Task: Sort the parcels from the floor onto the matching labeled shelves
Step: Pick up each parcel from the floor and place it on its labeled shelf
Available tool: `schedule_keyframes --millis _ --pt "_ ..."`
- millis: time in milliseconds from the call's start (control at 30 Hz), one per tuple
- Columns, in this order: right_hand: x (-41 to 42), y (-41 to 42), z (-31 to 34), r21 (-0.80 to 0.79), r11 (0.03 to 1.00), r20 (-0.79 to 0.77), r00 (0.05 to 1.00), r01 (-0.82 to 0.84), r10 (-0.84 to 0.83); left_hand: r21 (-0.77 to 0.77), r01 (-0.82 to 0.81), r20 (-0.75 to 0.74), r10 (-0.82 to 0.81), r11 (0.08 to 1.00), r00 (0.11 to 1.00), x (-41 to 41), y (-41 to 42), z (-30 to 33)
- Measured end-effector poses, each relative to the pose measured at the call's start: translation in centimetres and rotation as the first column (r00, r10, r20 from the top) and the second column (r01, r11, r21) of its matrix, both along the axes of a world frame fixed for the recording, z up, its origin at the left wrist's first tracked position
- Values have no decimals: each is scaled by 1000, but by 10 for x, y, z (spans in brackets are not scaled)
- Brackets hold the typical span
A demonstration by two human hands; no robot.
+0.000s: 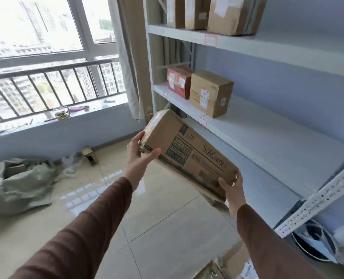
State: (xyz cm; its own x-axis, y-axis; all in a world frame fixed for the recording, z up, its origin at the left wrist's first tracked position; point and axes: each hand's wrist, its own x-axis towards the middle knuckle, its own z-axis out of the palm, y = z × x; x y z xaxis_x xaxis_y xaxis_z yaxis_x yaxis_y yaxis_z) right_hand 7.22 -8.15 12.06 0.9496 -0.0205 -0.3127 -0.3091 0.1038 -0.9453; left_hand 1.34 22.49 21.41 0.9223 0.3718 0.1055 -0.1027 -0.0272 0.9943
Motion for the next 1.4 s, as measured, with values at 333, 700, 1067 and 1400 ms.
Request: schedule_keyframes --millis 333,700,1067,1400 --pt "-29 234 115 266 938 148 971 -223 189 -290 -356 70 391 888 918 -80 244 87" --pt "-37 385 191 267 717 218 766 -643 605 -325 -488 61 533 810 844 -121 360 164" --pt "-38 521 238 103 644 206 649 -758 732 -429 -453 -106 454 782 885 -125 332 143" --pt "-112 599 246 222 367 431 428 -903 794 -616 -474 -15 592 630 806 -232 379 151"
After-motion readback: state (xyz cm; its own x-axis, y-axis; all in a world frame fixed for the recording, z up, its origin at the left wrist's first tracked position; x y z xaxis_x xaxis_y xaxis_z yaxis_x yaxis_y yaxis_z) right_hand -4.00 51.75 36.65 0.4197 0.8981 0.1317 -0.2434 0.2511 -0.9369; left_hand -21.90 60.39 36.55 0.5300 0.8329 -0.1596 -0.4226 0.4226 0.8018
